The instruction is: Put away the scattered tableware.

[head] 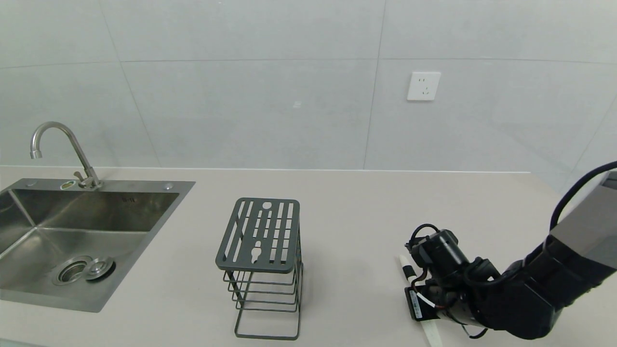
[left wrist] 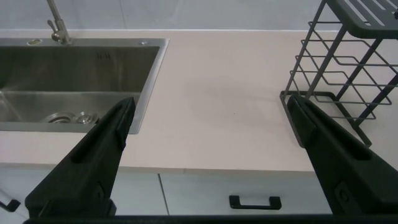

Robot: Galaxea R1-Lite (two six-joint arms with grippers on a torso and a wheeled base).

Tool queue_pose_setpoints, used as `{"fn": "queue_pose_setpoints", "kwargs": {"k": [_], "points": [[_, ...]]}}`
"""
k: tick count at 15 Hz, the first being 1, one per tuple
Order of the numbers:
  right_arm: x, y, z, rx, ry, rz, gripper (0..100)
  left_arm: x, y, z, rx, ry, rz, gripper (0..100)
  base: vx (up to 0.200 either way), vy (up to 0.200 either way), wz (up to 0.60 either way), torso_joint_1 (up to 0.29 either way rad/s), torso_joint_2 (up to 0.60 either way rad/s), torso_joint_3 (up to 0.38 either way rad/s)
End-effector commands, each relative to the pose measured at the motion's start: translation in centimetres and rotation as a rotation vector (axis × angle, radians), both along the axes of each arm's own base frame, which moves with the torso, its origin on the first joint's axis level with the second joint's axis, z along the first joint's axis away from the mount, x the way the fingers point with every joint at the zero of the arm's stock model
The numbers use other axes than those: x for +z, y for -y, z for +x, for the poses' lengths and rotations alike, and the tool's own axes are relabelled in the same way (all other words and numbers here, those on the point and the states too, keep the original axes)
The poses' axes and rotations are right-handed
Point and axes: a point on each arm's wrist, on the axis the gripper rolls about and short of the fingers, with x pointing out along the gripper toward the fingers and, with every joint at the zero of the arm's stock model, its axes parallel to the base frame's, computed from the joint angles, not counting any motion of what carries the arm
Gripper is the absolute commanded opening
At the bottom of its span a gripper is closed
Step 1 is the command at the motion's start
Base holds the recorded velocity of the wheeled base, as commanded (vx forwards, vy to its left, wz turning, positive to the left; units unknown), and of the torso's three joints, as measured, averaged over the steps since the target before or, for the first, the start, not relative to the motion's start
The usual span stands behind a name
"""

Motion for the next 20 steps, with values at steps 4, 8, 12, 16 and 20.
{"fn": "queue_pose_setpoints", "kwargs": {"k": [4, 8, 12, 16, 20], "points": [[5.1, -0.5, 1.2, 0.053, 0.193, 0.077, 0, 0.0, 0.0, 0.0, 0.0, -0.001, 0.0, 100, 0.0, 0.0, 0.0, 0.0, 0.0, 0.0], [7.7, 0.2, 2.4, 0.203, 0.406, 0.168, 0, 0.0, 0.0, 0.0, 0.0, -0.001, 0.0, 100, 0.0, 0.0, 0.0, 0.0, 0.0, 0.0], [7.8, 3.1, 3.0, 0.366, 0.536, 0.171, 0, 0.0, 0.0, 0.0, 0.0, -0.001, 0.0, 100, 0.0, 0.0, 0.0, 0.0, 0.0, 0.0], [7.0, 4.5, 1.3, 0.659, 0.618, 0.249, 0, 0.0, 0.0, 0.0, 0.0, -0.001, 0.0, 100, 0.0, 0.0, 0.0, 0.0, 0.0, 0.0], [7.0, 4.7, 1.0, 0.851, 0.66, 0.278, 0, 0.0, 0.0, 0.0, 0.0, -0.001, 0.0, 100, 0.0, 0.0, 0.0, 0.0, 0.0, 0.0]]}}
